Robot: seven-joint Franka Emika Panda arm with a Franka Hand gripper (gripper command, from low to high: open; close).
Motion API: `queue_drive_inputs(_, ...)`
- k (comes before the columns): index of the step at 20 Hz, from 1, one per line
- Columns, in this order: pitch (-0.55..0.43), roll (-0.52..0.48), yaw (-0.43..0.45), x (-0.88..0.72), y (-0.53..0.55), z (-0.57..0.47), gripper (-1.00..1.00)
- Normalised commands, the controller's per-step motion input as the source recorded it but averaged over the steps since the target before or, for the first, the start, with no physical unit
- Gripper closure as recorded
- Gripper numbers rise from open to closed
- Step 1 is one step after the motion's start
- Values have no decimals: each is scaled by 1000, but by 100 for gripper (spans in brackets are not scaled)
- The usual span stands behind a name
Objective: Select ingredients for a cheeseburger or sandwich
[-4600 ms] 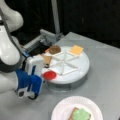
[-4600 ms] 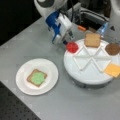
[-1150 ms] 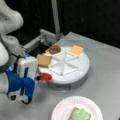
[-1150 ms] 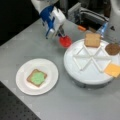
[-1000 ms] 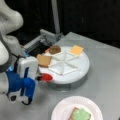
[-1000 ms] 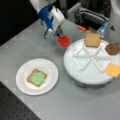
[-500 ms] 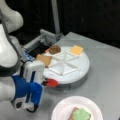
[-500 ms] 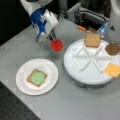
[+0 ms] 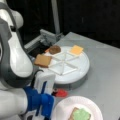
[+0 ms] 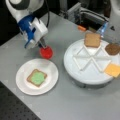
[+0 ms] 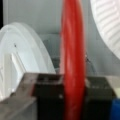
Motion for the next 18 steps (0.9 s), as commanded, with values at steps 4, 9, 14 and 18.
queue_drive_inputs(4, 19, 138, 398, 475, -182, -64, 100)
queue_drive_inputs(9, 29, 91, 410, 448, -196, -22, 100)
queue_drive_inputs(14, 39, -26, 411, 496, -264, -13, 100)
queue_drive_inputs(18, 66, -140, 375, 507, -314, -11, 100)
